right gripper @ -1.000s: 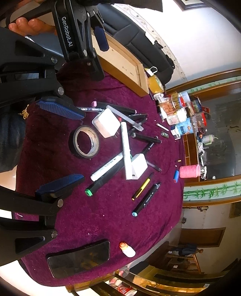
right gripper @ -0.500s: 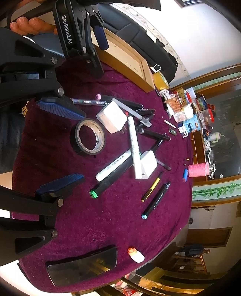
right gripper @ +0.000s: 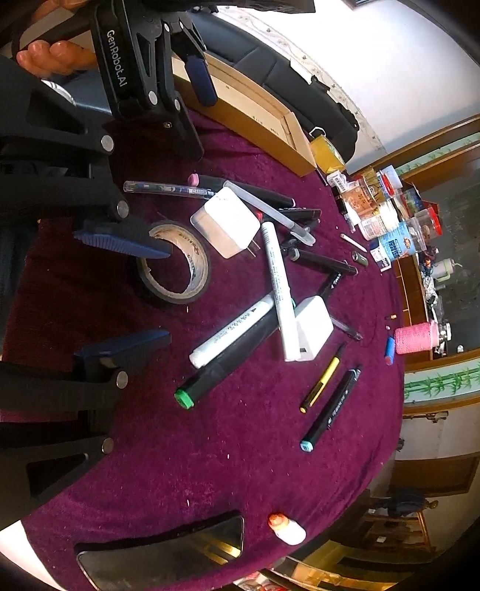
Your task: Organize rigid objects
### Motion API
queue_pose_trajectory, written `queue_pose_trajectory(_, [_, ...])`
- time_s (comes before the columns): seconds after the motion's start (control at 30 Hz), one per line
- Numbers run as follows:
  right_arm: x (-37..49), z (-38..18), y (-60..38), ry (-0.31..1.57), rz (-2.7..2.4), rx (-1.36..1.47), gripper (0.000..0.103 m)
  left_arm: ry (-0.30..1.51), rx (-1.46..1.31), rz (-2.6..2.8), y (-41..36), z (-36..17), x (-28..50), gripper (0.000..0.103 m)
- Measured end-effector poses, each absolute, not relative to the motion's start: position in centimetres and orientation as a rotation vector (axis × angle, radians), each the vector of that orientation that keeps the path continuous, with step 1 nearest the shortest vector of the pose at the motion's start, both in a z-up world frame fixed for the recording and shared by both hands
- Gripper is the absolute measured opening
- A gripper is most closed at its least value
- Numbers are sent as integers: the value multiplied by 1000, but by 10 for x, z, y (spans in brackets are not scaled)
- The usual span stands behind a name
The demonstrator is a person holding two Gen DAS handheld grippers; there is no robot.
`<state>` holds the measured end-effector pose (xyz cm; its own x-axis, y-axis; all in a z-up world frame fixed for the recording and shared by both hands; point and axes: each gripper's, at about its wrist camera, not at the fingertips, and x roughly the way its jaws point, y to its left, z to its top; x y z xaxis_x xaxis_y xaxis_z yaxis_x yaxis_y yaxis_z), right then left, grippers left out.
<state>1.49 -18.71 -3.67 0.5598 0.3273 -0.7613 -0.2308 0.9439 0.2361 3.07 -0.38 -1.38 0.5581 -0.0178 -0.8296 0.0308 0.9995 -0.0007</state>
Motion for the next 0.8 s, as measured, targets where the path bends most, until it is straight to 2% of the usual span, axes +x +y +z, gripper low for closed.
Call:
queue_pose_trajectory(0.37, [25,-42,-189,937,332,141,38,958,60,-132,-21,-5,45,91])
queue_pose_trajectory(0.43, [27,-45,-187,950,330,130,34,969,64,-180,-25,-5,51,89])
queue_pose_trajectory(0.5, [30,-49,-185,975,338,126,24,976,82,-223,-30,-6,58,88])
queue_pose_trajectory(0.6, [29,-49,-187,971,335,124,16,998,88,-267,-35,-9,69,78])
queue_pose_trajectory(0.7, [29,-47,-194,965,329,138,10,1025,107,-295,-42,-16,82,69])
queue_pose_trajectory(0.8, [27,-47,-201,955,317,155,9,1038,137,-310,-48,-23,92,69])
